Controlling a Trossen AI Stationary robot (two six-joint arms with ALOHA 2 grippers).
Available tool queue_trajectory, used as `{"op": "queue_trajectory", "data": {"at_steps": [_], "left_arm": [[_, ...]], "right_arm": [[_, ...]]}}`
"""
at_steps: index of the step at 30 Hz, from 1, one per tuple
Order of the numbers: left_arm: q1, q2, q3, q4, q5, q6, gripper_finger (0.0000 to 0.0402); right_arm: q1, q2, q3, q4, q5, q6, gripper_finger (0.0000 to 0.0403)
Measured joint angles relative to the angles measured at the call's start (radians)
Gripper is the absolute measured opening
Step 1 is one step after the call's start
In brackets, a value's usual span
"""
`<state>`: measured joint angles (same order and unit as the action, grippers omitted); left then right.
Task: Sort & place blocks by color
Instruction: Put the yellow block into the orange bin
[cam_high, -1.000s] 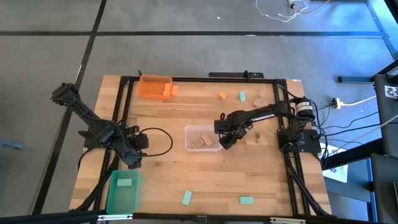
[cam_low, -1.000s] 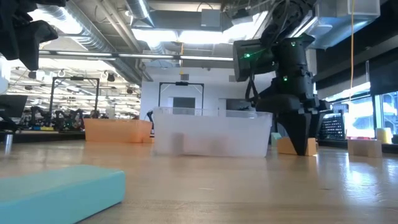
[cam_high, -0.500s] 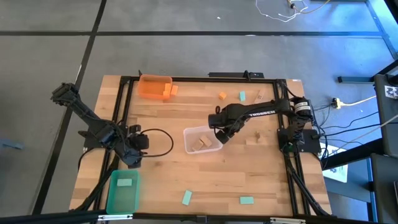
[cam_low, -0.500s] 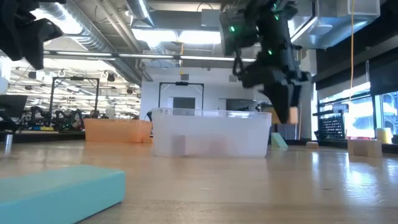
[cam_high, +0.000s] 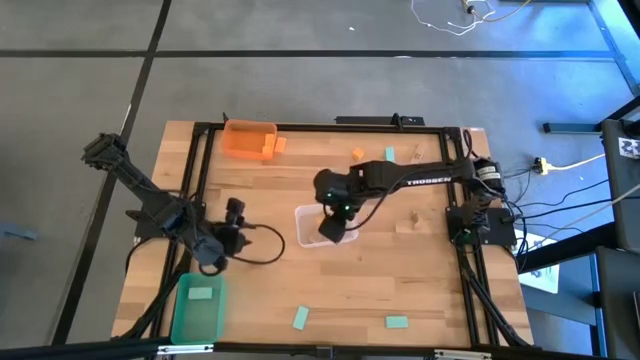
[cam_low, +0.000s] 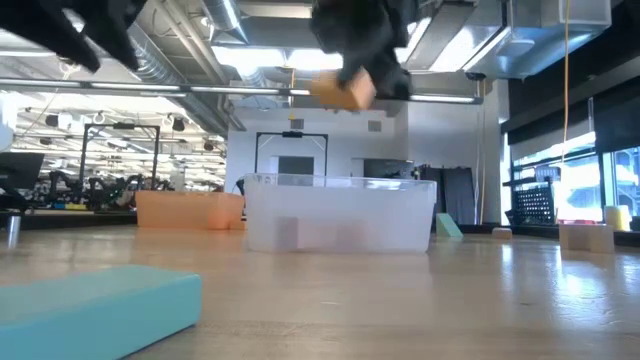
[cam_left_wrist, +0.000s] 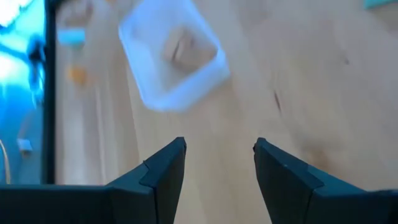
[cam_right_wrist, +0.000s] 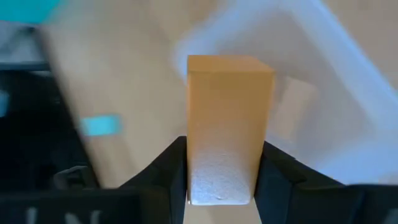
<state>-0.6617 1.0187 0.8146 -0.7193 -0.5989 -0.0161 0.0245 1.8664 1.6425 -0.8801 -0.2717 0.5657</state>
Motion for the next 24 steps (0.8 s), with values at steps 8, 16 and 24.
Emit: {"op": "queue_trajectory", "data": {"at_steps": [8, 16, 24], "left_arm": [[0.0, 0.0, 0.0, 0.238, -0.032, 0.381, 0.0181], [0.02, 0.025, 0.001, 0.405, -0.049, 0.599, 0.0181], [0.064, 0.031, 0.001, 0.446, -0.007, 0.681, 0.0181]], "right_arm": [[0.051, 0.0, 0.0, 0.125, -0.062, -0.038, 0.013], [0.079, 0.0, 0.0, 0.185, -0.078, -0.105, 0.013], [0.08, 0.0, 0.0, 0.235, -0.098, -0.15, 0.013]]}}
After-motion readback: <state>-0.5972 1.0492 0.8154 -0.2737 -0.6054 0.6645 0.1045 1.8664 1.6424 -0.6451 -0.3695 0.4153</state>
